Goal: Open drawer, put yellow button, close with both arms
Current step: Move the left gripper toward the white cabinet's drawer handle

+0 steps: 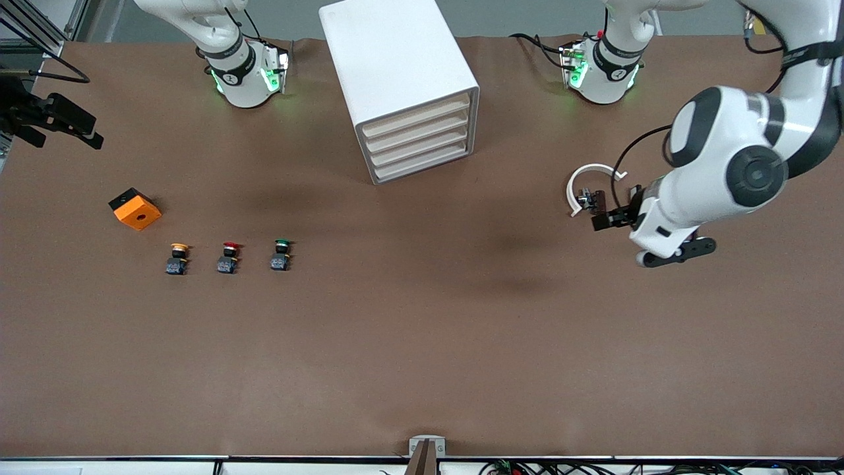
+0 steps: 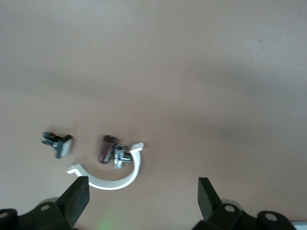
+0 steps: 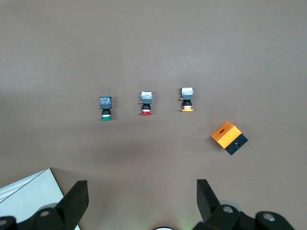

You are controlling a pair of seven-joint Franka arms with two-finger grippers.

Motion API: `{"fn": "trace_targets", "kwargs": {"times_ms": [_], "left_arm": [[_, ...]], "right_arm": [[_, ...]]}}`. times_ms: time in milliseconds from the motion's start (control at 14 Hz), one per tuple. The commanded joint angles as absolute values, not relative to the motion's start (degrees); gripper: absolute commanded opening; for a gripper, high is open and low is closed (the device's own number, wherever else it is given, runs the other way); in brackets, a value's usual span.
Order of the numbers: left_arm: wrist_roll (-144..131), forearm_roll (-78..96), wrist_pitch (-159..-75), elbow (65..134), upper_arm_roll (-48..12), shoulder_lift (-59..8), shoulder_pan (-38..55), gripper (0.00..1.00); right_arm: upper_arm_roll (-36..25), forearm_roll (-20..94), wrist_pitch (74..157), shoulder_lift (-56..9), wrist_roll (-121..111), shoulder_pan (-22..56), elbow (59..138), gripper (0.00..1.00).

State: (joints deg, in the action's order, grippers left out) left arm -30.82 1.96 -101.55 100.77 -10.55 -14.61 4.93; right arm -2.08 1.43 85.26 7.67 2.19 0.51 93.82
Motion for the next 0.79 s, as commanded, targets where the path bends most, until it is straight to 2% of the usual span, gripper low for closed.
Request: {"fn": "trace_targets", "kwargs": {"times_ms": [0, 358, 716], "left_arm": [[-40.56, 1.85, -102.66, 99.41, -10.72, -18.62, 7.63, 1.0], [-58.68, 1.84, -100.12, 95.63, -11.42, -24.69, 11.51, 1.0], [-75.73, 4.82, -86.6, 86.07, -17.75, -34.43, 11.43, 1.0]], "right_arm": [[-2.29, 1.93, 85.43, 8.88, 1.93, 0.79, 94.66, 1.0], [-2.29, 1.85, 85.34, 8.88, 1.93, 0.79, 94.75, 1.0], [-2.29, 1.85, 85.17, 8.88, 2.11, 0.79, 94.75, 1.0]]}}
